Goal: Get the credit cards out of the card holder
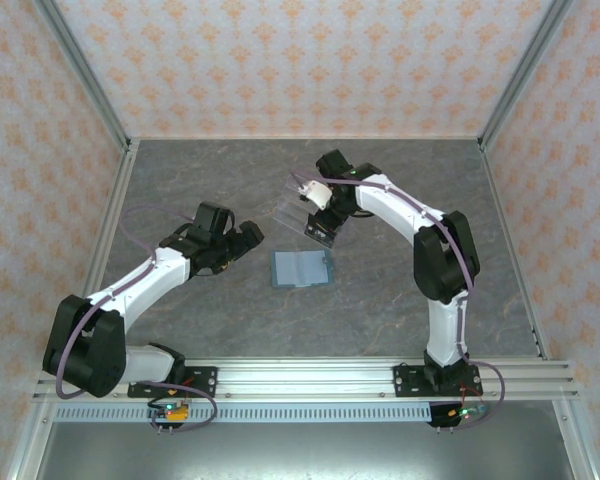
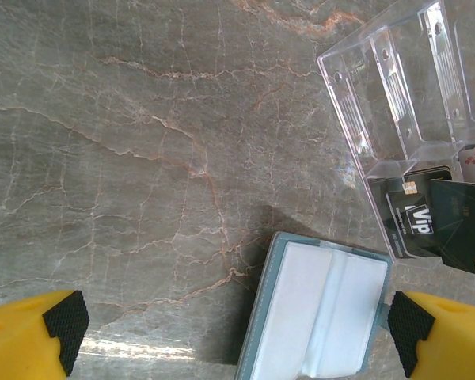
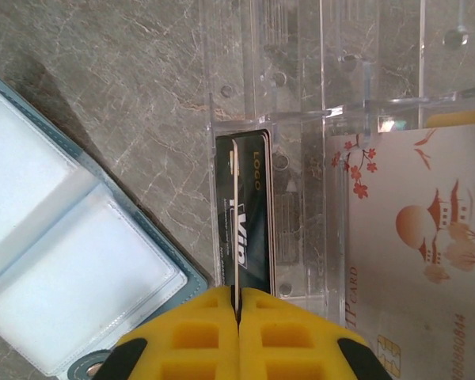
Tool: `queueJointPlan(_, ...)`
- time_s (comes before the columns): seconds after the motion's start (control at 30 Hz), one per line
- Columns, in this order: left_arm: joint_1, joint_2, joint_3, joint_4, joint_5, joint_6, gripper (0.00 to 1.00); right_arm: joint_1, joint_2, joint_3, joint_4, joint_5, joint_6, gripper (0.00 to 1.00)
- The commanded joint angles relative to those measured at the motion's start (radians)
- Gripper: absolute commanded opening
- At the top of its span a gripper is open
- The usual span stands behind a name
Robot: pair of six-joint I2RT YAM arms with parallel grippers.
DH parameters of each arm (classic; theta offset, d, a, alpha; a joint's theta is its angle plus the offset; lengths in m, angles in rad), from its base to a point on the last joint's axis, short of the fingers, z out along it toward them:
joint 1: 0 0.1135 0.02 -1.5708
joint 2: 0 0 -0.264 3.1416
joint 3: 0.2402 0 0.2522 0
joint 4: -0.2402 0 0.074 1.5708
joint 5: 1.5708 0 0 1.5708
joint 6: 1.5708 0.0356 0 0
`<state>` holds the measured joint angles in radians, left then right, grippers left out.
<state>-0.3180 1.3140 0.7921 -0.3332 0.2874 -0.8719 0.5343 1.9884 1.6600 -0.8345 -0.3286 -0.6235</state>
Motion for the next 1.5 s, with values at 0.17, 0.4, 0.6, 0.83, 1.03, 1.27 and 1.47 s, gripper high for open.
queueJointPlan(0.17,0.011,-0.005,0.02,-0.027,-0.006,0.028,1.0,0.006,0.026,0.038,0.005,0.045,-0.014,0.0)
queueJointPlan(0.4,0.011,-0.006,0.022,-0.032,-0.005,0.034,1.0,0.006,0.044,0.043,0.003,0.043,-0.016,0.03)
queueJointPlan(0.6,0.011,-0.004,0.021,-0.029,-0.006,0.027,1.0,0.006,0.046,0.04,0.007,0.032,-0.008,0.15)
queueJointPlan(0.83,0.022,-0.001,0.019,-0.024,0.002,0.012,1.0,0.006,0.013,0.049,0.005,0.04,0.038,0.25)
queueJointPlan(1.03,0.031,-0.007,0.023,-0.046,-0.014,0.019,1.0,0.006,-0.088,0.01,0.051,0.036,0.146,0.39)
queueJointPlan(1.27,0.034,-0.038,0.063,-0.156,-0.133,0.078,1.0,0.002,-0.325,-0.189,0.252,0.152,0.398,0.62)
queueJointPlan(1.47,0.042,-0.093,0.127,-0.266,-0.322,0.162,1.0,-0.011,-0.544,-0.368,0.4,0.383,0.576,0.73)
